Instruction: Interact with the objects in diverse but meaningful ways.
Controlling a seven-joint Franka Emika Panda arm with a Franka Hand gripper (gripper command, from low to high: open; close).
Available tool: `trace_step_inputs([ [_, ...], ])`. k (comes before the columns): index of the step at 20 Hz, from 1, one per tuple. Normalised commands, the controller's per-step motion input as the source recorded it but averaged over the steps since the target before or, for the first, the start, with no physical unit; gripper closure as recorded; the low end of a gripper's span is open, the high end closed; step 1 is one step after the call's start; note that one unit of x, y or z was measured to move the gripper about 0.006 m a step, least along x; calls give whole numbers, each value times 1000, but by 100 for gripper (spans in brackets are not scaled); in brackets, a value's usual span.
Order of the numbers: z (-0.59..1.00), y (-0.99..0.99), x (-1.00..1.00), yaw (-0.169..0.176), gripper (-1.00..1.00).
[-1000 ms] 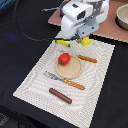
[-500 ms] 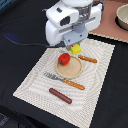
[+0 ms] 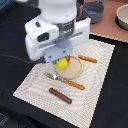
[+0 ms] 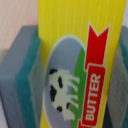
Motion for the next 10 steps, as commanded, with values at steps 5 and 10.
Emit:
trace_step_inputs([
  [5, -91, -697, -325, 9, 100],
  [10, -320, -134, -189, 88, 100],
])
